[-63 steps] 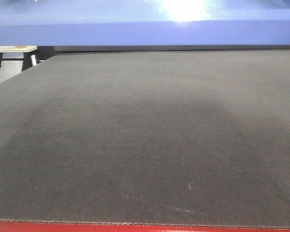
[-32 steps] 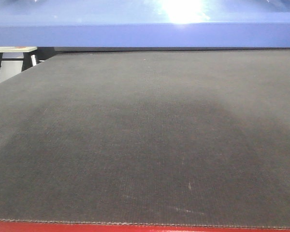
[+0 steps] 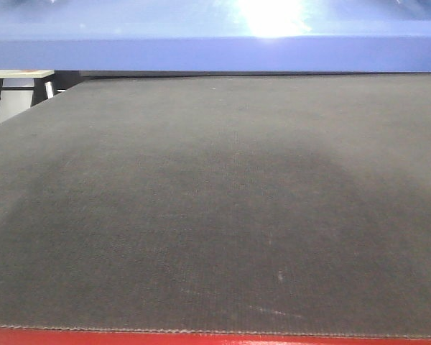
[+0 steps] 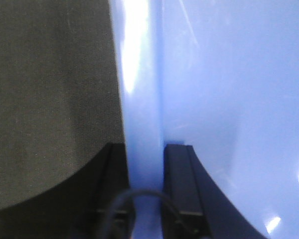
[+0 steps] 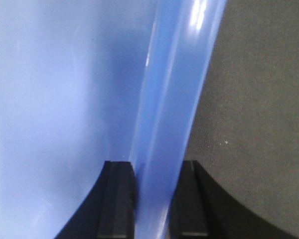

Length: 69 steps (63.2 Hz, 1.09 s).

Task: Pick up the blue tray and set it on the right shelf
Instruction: 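Hold the tray raised with both grippers while the base backs away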

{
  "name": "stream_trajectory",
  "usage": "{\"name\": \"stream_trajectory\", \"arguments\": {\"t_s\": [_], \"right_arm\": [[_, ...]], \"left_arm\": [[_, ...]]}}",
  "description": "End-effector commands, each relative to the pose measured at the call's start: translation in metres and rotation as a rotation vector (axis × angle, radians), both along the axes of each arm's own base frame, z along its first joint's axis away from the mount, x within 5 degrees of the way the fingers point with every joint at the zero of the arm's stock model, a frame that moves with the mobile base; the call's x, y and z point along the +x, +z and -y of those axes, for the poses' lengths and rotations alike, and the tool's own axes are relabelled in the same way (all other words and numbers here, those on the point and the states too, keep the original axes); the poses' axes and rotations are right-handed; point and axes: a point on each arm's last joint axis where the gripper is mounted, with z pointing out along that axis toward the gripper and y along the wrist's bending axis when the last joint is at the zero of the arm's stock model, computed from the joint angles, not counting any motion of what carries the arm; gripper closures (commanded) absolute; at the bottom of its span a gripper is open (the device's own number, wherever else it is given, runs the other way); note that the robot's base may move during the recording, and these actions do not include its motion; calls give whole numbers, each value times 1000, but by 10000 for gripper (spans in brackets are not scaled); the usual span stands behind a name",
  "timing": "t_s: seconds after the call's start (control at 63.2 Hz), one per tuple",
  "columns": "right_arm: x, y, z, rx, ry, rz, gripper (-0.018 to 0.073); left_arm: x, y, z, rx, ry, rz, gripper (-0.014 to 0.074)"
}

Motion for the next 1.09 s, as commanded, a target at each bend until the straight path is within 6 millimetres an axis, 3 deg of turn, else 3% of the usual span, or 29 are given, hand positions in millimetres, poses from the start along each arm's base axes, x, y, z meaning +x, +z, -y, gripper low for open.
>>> {"name": "stream_trajectory", "arguments": {"t_s": [0.0,1.076], "right_arm": [[-3,19,3,-4,32,108,502],[3,13,1,-14,30,88,502]], "left_arm": [[-14,10,-9,58,-18,-18,645],[-18,10,-2,-14,-41,-65,645]]}}
